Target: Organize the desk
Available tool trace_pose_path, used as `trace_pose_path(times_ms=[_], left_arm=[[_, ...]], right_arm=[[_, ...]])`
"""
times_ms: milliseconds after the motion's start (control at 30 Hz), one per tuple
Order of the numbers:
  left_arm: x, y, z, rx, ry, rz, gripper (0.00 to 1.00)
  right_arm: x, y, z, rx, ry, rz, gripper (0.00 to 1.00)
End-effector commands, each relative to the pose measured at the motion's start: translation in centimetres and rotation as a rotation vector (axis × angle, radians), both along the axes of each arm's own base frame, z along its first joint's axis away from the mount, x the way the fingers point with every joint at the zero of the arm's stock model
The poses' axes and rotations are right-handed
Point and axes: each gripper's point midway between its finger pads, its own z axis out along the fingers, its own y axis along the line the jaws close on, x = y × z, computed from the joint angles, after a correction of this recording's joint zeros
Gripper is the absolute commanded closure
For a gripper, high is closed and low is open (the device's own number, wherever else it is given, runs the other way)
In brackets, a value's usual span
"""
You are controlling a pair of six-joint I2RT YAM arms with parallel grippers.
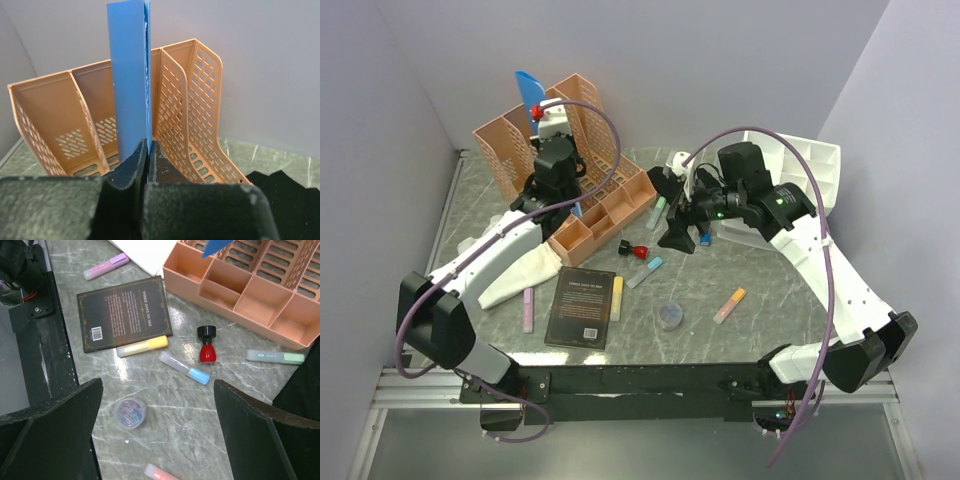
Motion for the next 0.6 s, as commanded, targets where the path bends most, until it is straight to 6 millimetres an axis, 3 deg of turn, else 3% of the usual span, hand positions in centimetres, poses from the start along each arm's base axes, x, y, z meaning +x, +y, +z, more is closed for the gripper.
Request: trace_pose_path(times_ms=[0,333,567], left_arm=[[0.7,0.8,2.9,-0.078,-0.152,0.080,0.99],[2.9,-1.2,-1.1,-0.030,-0.098,0.071,0.99],[3.0,-2.1,-3.8,-0.051,-0.044,0.037,0.99]], right_arm=[[-0.2,-0.6,1.3,0.023,-0.055,-0.010,0.00],[-0.4,-0.9,0.9,0.016,-0.058,-0.014,0.00],[-0.5,-1.1,0.6,0.011,-0.057,-0.014,0.00]])
